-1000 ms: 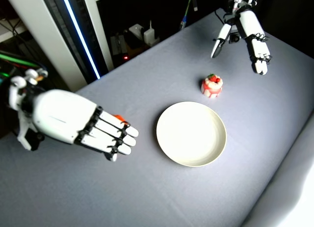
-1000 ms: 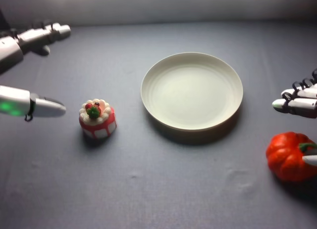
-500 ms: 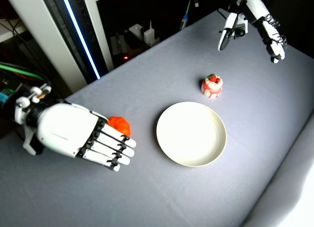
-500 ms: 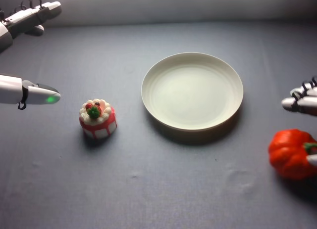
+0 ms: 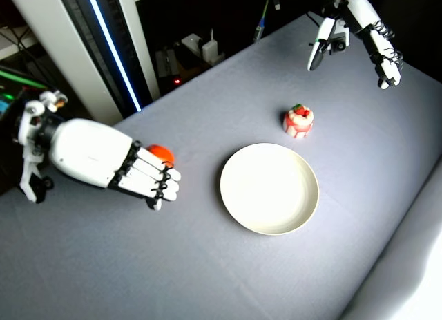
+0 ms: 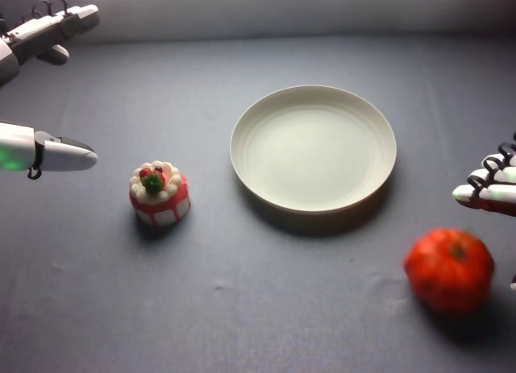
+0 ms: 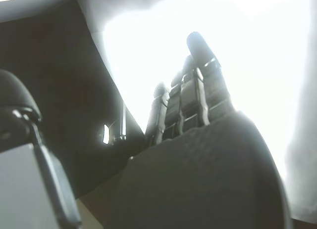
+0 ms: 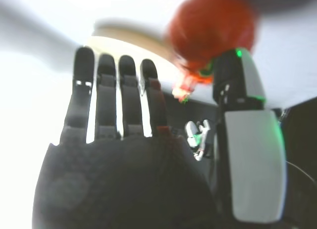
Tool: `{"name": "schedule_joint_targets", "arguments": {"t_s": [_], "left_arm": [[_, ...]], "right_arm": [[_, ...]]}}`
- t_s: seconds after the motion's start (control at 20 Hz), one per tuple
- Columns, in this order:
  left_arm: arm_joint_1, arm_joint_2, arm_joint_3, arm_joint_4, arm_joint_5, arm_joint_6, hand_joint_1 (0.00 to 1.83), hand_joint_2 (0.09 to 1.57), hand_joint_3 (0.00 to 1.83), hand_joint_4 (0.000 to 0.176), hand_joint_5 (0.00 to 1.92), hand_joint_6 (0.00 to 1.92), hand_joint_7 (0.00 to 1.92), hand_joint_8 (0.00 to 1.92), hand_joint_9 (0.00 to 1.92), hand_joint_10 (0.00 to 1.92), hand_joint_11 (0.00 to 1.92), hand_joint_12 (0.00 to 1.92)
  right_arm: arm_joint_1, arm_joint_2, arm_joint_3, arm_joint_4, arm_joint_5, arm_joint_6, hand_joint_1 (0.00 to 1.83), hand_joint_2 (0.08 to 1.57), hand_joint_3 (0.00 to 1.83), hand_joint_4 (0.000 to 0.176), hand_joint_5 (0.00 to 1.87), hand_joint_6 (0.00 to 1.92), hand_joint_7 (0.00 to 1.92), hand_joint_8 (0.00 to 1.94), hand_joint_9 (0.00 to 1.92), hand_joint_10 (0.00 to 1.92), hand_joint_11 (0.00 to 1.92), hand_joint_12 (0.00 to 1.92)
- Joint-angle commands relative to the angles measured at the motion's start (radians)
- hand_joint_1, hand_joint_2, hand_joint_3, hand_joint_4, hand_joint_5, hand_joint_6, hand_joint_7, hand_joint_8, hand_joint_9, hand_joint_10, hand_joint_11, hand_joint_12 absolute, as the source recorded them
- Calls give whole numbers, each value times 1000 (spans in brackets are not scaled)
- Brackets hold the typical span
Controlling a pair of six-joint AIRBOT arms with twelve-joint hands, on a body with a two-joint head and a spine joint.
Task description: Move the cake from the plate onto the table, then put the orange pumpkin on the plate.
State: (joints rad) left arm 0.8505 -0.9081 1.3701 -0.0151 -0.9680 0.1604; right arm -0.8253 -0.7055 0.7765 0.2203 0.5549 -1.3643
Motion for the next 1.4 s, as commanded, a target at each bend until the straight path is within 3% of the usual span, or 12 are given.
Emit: {"name": "schedule_joint_targets", "arguments": {"t_s": [0.0, 0.1, 0.3, 0.4, 0.5, 0.65, 0.85, 0.95, 1.05, 1.15, 1.3, 1.35], "left_arm": [[-7, 8, -2, -37, -108, -4, 1000, 845, 0, 2, 64, 1, 0, 0, 32, 0, 0, 801], [-5, 9, -2, -37, -103, -4, 1021, 835, 0, 0, 65, 1, 0, 0, 39, 3, 0, 857], [-6, 8, -3, -34, -95, -4, 1087, 843, 0, 13, 68, 0, 0, 0, 25, 4, 0, 734], [-6, 7, -5, -28, -87, -4, 1094, 840, 0, 0, 72, 1, 0, 0, 28, 5, 0, 748], [-6, 5, -5, -26, -85, -4, 1097, 833, 0, 0, 80, 3, 0, 0, 35, 6, 0, 787], [-14, -4, -3, -14, -69, -4, 1097, 835, 0, 0, 55, 3, 0, 0, 11, 6, 0, 673], [-28, -16, 1, 1, -57, -4, 1041, 829, 0, 19, 25, 2, 0, 0, 2, 1, 0, 588], [-32, -17, 1, 7, -54, -4, 1038, 829, 0, 0, 2, 0, 0, 0, 0, 0, 0, 539], [-32, -19, 2, 10, -51, -4, 1053, 838, 1, 0, 0, 0, 0, 0, 0, 0, 0, 479], [-35, -22, 4, 14, -46, -4, 1013, 834, 0, 0, 0, 0, 0, 0, 0, 0, 0, 617], [-37, -23, 4, 20, -40, -4, 1027, 823, 0, 0, 0, 0, 0, 0, 6, 2, 0, 539], [-37, -23, 4, 20, -40, -4, 1017, 827, 0, 0, 0, 0, 0, 0, 1, 0, 0, 507]], "right_arm": [[8, 3, -3, -8, 92, -1, 624, 1139, 0, 0, 308, 6, 290, 3, 263, 4, 0, 1133], [10, 5, -8, -13, 92, 5, 607, 1147, 0, 0, 313, 4, 293, 3, 274, 7, 0, 1180], [26, 19, -27, -49, 75, 15, 600, 1148, 0, 0, 312, 1, 281, 0, 258, 0, 0, 1160], [35, 25, -27, -104, 56, 90, 610, 1136, 0, 0, 328, 4, 295, 4, 272, 6, 0, 1184], [39, 39, -23, -182, 42, 203, 578, 1161, 4, 0, 283, 0, 262, 0, 245, 2, 0, 1134], [58, 53, -32, -220, 14, 211, 636, 1169, 2, 0, 292, 1, 248, 0, 209, 2, 0, 1040], [64, 53, -34, -234, -11, 211, 649, 1160, 0, 0, 316, 2, 258, 2, 194, 2, 0, 911], [66, 49, -30, -239, -24, 211, 670, 1155, 0, 0, 330, 4, 288, 7, 219, 9, 0, 916], [66, 45, -27, -243, -37, 211, 658, 1165, 0, 0, 300, 0, 262, 1, 206, 1, 0, 862], [66, 41, -24, -245, -49, 211, 644, 1160, 0, 0, 299, 0, 243, 0, 188, 0, 0, 859], [70, 37, -25, -255, -58, 211, 583, 1108, 0, 0, 285, 0, 214, 0, 123, 1, 0, 819], [72, 36, -25, -257, -58, 211, 552, 1077, 0, 20, 257, 0, 175, 0, 67, 3, 0, 701]]}}
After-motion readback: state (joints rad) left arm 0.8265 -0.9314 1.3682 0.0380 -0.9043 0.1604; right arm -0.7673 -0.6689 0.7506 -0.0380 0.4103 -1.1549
